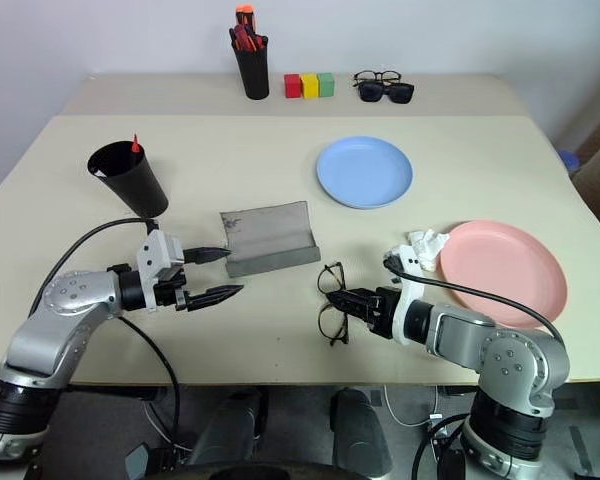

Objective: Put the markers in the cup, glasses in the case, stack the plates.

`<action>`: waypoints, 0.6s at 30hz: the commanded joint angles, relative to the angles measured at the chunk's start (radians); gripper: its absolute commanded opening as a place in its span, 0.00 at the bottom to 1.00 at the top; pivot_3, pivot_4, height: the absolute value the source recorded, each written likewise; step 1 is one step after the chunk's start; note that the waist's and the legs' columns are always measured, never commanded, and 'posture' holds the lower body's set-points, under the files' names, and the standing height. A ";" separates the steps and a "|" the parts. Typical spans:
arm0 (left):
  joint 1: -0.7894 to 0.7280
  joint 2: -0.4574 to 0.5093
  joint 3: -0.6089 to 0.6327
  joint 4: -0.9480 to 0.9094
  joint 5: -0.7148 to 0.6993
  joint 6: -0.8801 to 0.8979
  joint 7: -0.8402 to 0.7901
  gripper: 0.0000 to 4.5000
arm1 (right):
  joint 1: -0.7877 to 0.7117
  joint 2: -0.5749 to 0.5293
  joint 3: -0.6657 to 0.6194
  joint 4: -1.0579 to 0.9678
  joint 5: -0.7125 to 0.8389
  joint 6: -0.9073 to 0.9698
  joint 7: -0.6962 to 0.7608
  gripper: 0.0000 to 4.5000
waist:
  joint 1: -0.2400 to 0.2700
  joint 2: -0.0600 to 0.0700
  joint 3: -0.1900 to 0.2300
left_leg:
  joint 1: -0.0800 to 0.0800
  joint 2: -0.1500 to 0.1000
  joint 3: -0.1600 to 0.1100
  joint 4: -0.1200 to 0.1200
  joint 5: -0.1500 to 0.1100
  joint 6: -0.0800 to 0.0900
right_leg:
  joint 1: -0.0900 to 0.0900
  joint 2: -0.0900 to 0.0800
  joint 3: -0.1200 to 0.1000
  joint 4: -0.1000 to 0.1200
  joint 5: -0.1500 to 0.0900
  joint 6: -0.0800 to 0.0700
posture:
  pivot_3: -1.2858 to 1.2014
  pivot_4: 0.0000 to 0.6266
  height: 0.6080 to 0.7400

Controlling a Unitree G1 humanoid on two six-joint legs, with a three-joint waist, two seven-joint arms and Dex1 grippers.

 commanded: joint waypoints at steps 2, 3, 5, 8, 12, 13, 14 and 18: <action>0.012 0.003 0.029 -0.032 -0.013 -0.007 0.017 0.78 | -0.016 -0.017 -0.004 -0.002 0.017 0.007 -0.003 0.01 | -0.002 0.000 0.000 | 0.000 0.000 0.000 0.000 0.000 0.000 | 0.000 0.000 0.000 0.000 0.000 0.000 | 0.52 0.24 1.00; 0.014 0.004 0.030 -0.032 -0.013 -0.007 0.019 0.78 | -0.018 -0.021 -0.004 -0.003 0.018 0.007 -0.003 0.01 | -0.003 0.000 0.000 | 0.000 0.000 0.000 0.000 0.000 0.000 | 0.000 0.000 0.000 0.000 0.000 0.000 | 0.52 0.24 1.00; 0.017 0.002 0.034 -0.027 -0.010 -0.012 0.025 0.78 | -0.024 -0.039 0.000 -0.005 0.013 0.005 -0.002 0.01 | -0.001 0.000 0.000 | 0.000 0.000 0.000 0.000 0.000 0.000 | 0.000 0.000 0.000 0.000 0.000 0.000 | 0.52 0.24 1.00; 0.023 0.000 0.041 -0.017 -0.004 -0.021 0.036 0.78 | -0.034 -0.070 0.009 -0.008 0.006 -0.005 0.000 0.01 | 0.000 0.000 0.000 | 0.000 0.000 0.000 0.000 0.000 0.000 | 0.000 0.000 0.000 0.000 0.000 0.000 | 0.52 0.24 1.00; 0.036 0.003 0.055 -0.013 -0.004 -0.024 0.050 0.78 | -0.028 -0.202 0.108 -0.048 -0.040 -0.135 0.057 0.01 | -0.001 0.000 0.000 | 0.000 0.000 0.000 0.000 0.000 0.000 | 0.000 0.000 0.000 0.000 0.000 -0.001 | 0.52 0.24 1.00; 0.038 0.004 0.056 -0.012 -0.004 -0.024 0.052 0.78 | -0.023 -0.241 0.142 -0.057 -0.062 -0.180 0.075 0.01 | -0.001 0.000 0.000 | 0.000 0.000 0.000 0.000 0.000 0.000 | 0.000 0.000 0.000 0.000 -0.001 -0.001 | 0.52 0.24 1.00; 0.040 0.004 0.055 -0.014 -0.004 -0.025 0.053 0.78 | -0.018 -0.290 0.176 -0.062 -0.088 -0.238 0.109 0.01 | 0.000 0.000 0.000 | 0.000 0.000 0.001 0.000 0.000 0.000 | 0.000 0.000 0.000 -0.001 -0.001 -0.002 | 0.52 0.24 1.00; 0.044 0.001 0.049 -0.024 -0.004 -0.024 0.057 0.78 | 0.023 -0.497 0.276 -0.063 -0.200 -0.490 0.302 0.13 | 0.001 0.000 0.000 | 0.000 0.000 0.001 0.000 0.000 0.000 | 0.000 0.000 0.000 -0.002 -0.002 -0.002 | 0.52 0.24 1.00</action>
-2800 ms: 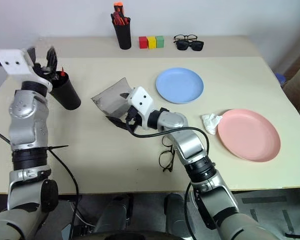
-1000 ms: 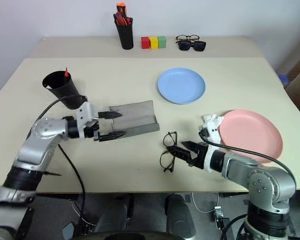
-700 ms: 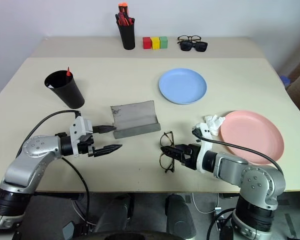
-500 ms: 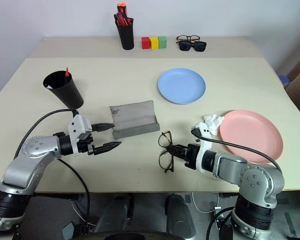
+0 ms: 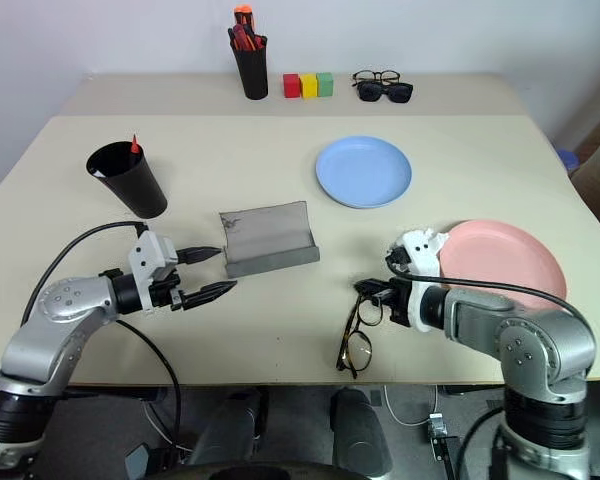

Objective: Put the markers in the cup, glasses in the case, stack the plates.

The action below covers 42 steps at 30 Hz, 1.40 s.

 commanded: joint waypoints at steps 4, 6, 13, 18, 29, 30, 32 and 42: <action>0.008 -0.005 0.013 -0.029 -0.005 -0.016 0.009 0.78 | 0.107 -0.411 0.139 -0.031 -0.293 -0.598 0.433 0.55 | 0.003 0.001 0.001 | -0.001 -0.001 0.001 0.001 0.000 0.000 | 0.001 -0.001 0.000 -0.002 0.001 0.003 | 0.52 0.24 1.00; 0.007 -0.007 0.011 -0.027 -0.006 -0.017 0.010 0.78 | 0.113 -0.488 0.160 -0.002 -0.362 -0.720 0.507 0.64 | 0.000 0.001 0.001 | 0.000 0.000 0.001 0.000 0.000 0.000 | 0.001 -0.001 0.000 -0.002 0.001 0.003 | 0.52 0.24 1.00; 0.013 -0.018 0.005 -0.030 -0.003 -0.018 0.017 0.78 | 0.130 -0.502 0.288 0.031 -0.616 -1.140 0.578 0.64 | 0.001 0.000 0.001 | 0.000 0.001 0.002 0.001 0.000 0.000 | 0.001 0.000 0.000 -0.002 0.001 0.003 | 0.52 0.24 1.00; 0.019 -0.023 0.004 -0.040 -0.004 -0.013 0.026 0.78 | 0.117 -0.397 0.362 0.052 -0.738 -1.302 0.523 0.64 | 0.002 0.000 0.001 | 0.000 0.001 0.002 0.001 0.000 0.000 | 0.001 0.000 0.000 -0.002 0.001 0.003 | 0.52 0.24 1.00; 0.021 -0.020 0.005 -0.055 -0.011 0.002 0.030 0.78 | 0.103 -0.365 0.377 0.119 -0.817 -1.484 0.528 0.64 | 0.003 0.000 0.001 | 0.001 0.001 0.001 0.001 0.000 0.000 | 0.002 -0.001 0.000 -0.002 0.000 0.001 | 0.52 0.24 1.00; 0.021 -0.019 0.006 -0.056 -0.011 0.003 0.029 0.78 | 0.096 -0.363 0.370 0.116 -0.805 -1.476 0.531 0.64 | 0.003 0.000 0.001 | 0.001 0.001 0.001 0.001 0.000 0.000 | 0.002 -0.001 0.000 -0.002 0.000 0.001 | 0.52 0.24 1.00; 0.022 -0.018 0.007 -0.058 -0.012 0.005 0.029 0.78 | 0.088 -0.372 0.359 0.118 -0.796 -1.480 0.539 0.64 | 0.002 0.000 0.001 | 0.001 0.001 0.001 0.001 0.000 0.000 | 0.002 0.000 0.000 -0.002 0.000 0.001 | 0.52 0.24 1.00; 0.005 -0.029 -0.004 -0.055 -0.012 0.014 0.035 0.78 | 0.120 -0.435 0.338 0.184 -0.844 -1.627 0.580 0.64 | 0.002 0.000 0.001 | 0.001 0.001 0.001 0.001 0.000 0.000 | 0.002 -0.001 0.000 -0.002 0.000 0.002 | 0.52 0.24 1.00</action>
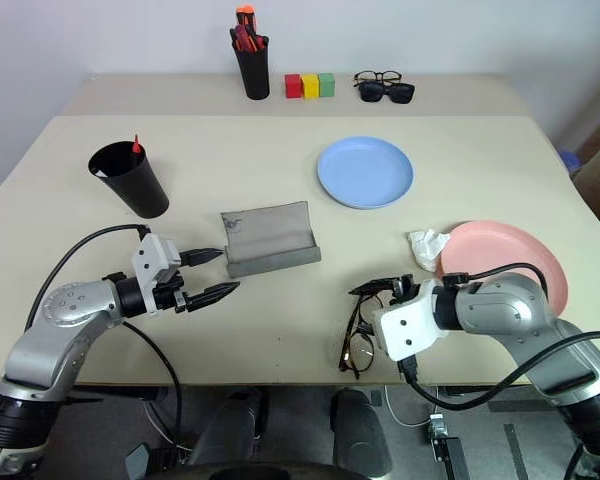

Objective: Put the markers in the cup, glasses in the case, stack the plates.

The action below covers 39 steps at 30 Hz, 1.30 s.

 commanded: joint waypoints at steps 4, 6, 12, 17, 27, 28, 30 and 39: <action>-0.010 -0.003 0.002 -0.034 -0.013 0.002 0.007 0.78 | -0.004 -0.008 -0.005 0.033 -0.049 -0.101 0.000 0.64 | 0.000 0.000 0.000 | 0.000 0.000 0.000 0.000 0.000 0.000 | 0.000 0.000 0.000 0.000 0.001 0.001 | 0.52 0.24 1.00; -0.004 -0.002 0.005 -0.044 -0.024 0.015 0.007 0.78 | -0.012 0.006 0.010 0.046 -0.071 -0.123 -0.008 0.64 | 0.000 0.000 0.000 | 0.000 0.000 0.000 0.000 0.000 0.000 | 0.000 0.000 0.000 0.000 0.001 0.001 | 0.52 0.24 1.00; 0.017 0.021 0.032 -0.096 -0.088 0.085 -0.008 0.78 | -0.046 0.056 0.050 0.099 -0.145 -0.206 -0.049 0.64 | -0.001 0.000 0.000 | 0.000 0.000 0.000 0.000 0.000 0.000 | 0.000 0.000 0.000 0.001 0.001 0.001 | 0.52 0.24 1.00; 0.024 0.026 0.037 -0.102 -0.082 0.081 0.002 0.78 | -0.050 0.071 0.066 0.123 -0.153 -0.245 -0.059 0.53 | -0.001 0.000 0.000 | 0.001 0.000 0.000 0.000 0.000 0.000 | 0.001 0.000 0.000 0.001 0.001 0.001 | 0.52 0.24 1.00; 0.007 0.025 0.030 -0.087 -0.072 0.070 0.007 0.78 | -0.058 0.086 0.054 0.107 -0.132 -0.206 -0.070 0.01 | -0.001 -0.001 -0.001 | 0.003 0.000 0.000 0.000 0.000 0.000 | 0.004 0.000 0.000 0.001 0.000 -0.001 | 0.52 0.24 1.00; 0.006 0.025 0.030 -0.086 -0.071 0.068 0.008 0.78 | -0.059 0.088 0.050 0.101 -0.125 -0.193 -0.071 0.01 | -0.001 -0.001 -0.001 | 0.003 0.000 0.000 0.000 0.000 0.000 | 0.004 0.000 0.000 0.001 0.000 -0.001 | 0.52 0.24 1.00; 0.003 0.024 0.035 -0.079 -0.065 0.062 0.015 0.78 | -0.066 0.097 0.042 0.081 -0.098 -0.146 -0.070 0.01 | -0.002 -0.001 -0.001 | 0.003 0.000 0.000 0.000 0.000 0.000 | 0.004 0.000 0.000 0.001 0.000 -0.001 | 0.52 0.24 1.00; 0.103 0.042 0.223 -0.017 -0.022 -0.010 0.111 0.78 | -0.434 0.342 0.062 -0.110 0.091 0.603 -0.158 0.01 | -0.028 0.000 -0.001 | 0.004 0.001 -0.001 0.000 0.000 0.000 | 0.003 0.001 0.000 0.002 0.001 0.001 | 0.52 0.24 1.00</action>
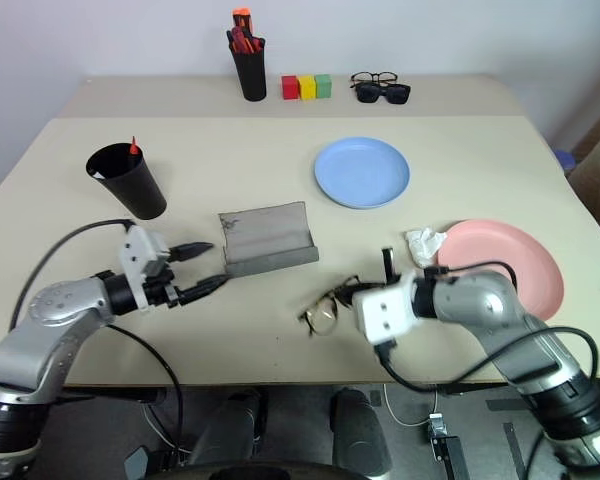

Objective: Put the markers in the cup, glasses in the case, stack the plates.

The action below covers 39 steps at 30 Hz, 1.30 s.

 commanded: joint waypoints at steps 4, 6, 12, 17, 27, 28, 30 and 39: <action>0.106 0.033 0.097 0.019 0.055 -0.076 0.023 0.78 | -0.339 0.284 0.114 0.084 -0.062 0.355 -0.183 0.01 | -0.006 0.000 -0.001 | 0.000 0.001 -0.001 -0.001 0.000 0.000 | -0.001 0.001 -0.001 0.001 -0.001 -0.002 | 0.52 0.24 1.00; 0.115 0.030 0.106 0.013 0.047 -0.077 0.028 0.78 | -0.393 0.359 0.168 0.166 -0.110 0.384 -0.229 0.01 | 0.002 -0.001 -0.001 | -0.001 0.000 -0.002 -0.001 0.000 0.000 | -0.002 0.000 -0.002 0.002 -0.001 -0.002 | 0.52 0.24 1.00; 0.136 0.024 0.132 -0.020 0.027 -0.064 0.041 0.78 | -0.385 0.423 0.288 0.281 -0.198 0.417 -0.256 0.01 | 0.020 -0.001 -0.001 | -0.004 -0.003 -0.002 -0.001 0.000 0.000 | -0.005 -0.002 -0.001 0.001 0.000 -0.001 | 0.52 0.24 1.00; 0.147 0.018 0.141 -0.045 -0.003 -0.048 0.041 0.78 | -0.309 0.336 0.319 0.175 -0.220 0.511 -0.194 0.01 | 0.018 -0.001 -0.001 | -0.004 -0.002 -0.002 -0.001 0.000 0.000 | -0.005 -0.001 -0.001 0.001 0.000 -0.001 | 0.52 0.24 1.00; 0.086 0.012 0.095 -0.027 -0.015 -0.024 0.032 0.78 | -0.317 0.355 0.319 0.175 -0.246 0.542 -0.203 0.30 | -0.005 -0.001 -0.001 | -0.004 -0.001 -0.002 -0.001 0.000 0.000 | -0.006 0.000 -0.001 0.003 0.000 -0.001 | 0.52 0.24 1.00; 0.076 0.011 0.092 -0.023 -0.012 -0.027 0.032 0.78 | -0.319 0.358 0.316 0.177 -0.250 0.536 -0.211 0.41 | -0.006 -0.001 -0.001 | -0.004 -0.001 -0.002 -0.001 0.000 0.000 | -0.006 0.000 -0.001 0.003 0.000 -0.001 | 0.52 0.24 1.00; 0.057 0.012 0.084 -0.009 -0.004 -0.034 0.031 0.78 | -0.323 0.366 0.309 0.185 -0.258 0.528 -0.227 0.66 | -0.006 -0.001 -0.001 | -0.004 -0.001 -0.002 -0.001 0.000 0.000 | -0.006 0.000 -0.001 0.003 0.000 -0.001 | 0.52 0.24 1.00; -0.038 0.004 0.079 0.035 -0.016 -0.021 0.038 0.78 | -0.314 0.385 0.271 0.185 -0.242 0.484 -0.251 0.98 | -0.007 -0.001 -0.001 | -0.004 -0.001 -0.002 -0.001 0.000 0.000 | -0.006 0.000 -0.001 0.003 0.000 -0.001 | 0.52 0.24 1.00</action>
